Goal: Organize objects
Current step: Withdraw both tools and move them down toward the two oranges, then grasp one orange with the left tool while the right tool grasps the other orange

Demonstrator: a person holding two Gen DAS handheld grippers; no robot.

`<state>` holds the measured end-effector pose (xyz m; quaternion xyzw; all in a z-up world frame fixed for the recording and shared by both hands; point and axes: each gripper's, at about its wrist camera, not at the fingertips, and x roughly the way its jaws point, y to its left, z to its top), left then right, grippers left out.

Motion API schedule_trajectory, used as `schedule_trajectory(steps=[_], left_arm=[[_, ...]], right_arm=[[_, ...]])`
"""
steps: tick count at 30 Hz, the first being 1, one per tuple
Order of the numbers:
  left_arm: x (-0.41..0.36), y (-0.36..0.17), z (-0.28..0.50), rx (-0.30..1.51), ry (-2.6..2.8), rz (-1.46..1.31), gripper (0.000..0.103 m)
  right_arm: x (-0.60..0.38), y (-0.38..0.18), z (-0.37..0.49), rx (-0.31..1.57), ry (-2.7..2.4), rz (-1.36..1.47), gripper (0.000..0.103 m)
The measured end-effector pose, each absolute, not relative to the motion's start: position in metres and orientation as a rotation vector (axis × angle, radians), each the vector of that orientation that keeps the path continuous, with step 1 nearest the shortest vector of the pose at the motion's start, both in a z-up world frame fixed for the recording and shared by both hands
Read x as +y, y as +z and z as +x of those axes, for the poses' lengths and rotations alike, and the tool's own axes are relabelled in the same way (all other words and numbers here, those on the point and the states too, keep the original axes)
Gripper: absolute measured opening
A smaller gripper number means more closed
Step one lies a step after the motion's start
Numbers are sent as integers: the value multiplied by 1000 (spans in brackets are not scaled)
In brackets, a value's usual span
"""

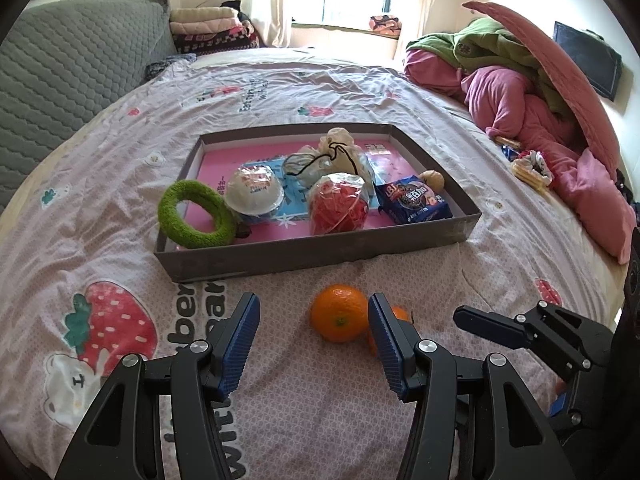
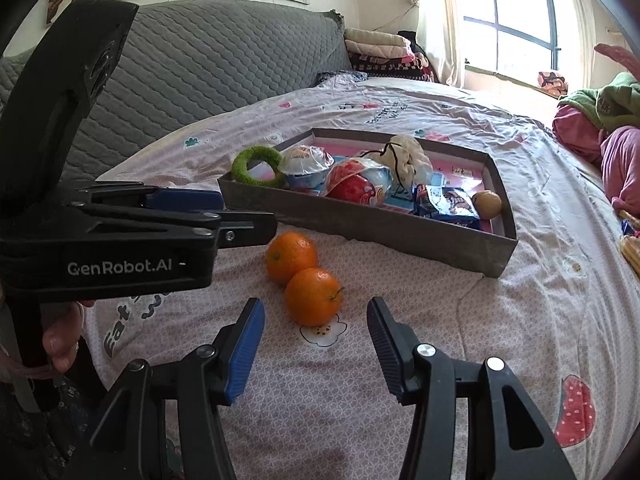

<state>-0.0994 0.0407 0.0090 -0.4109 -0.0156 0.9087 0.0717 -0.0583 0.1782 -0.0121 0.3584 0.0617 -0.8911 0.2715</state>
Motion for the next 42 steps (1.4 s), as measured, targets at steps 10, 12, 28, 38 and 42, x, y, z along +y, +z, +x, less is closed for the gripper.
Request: schedule_trajectory(steps=[10, 12, 28, 38, 42], left_arm=[[45, -5, -115, -106, 2693, -1275, 58], [47, -7, -118, -111, 2687, -1284, 58], [51, -24, -131, -153, 2665, -1346, 58], [47, -29, -133, -230, 2613, -1359, 53], [51, -32, -132, -235, 2574, -1360, 41]], right_arm=[[170, -22, -67, 172, -2403, 984, 53], [167, -25, -69, 184, -2405, 988, 53], [152, -40, -81, 249, -2395, 1007, 37], [159, -39, -80, 210, -2379, 1030, 36], [162, -37, -78, 214, -2388, 1032, 36]])
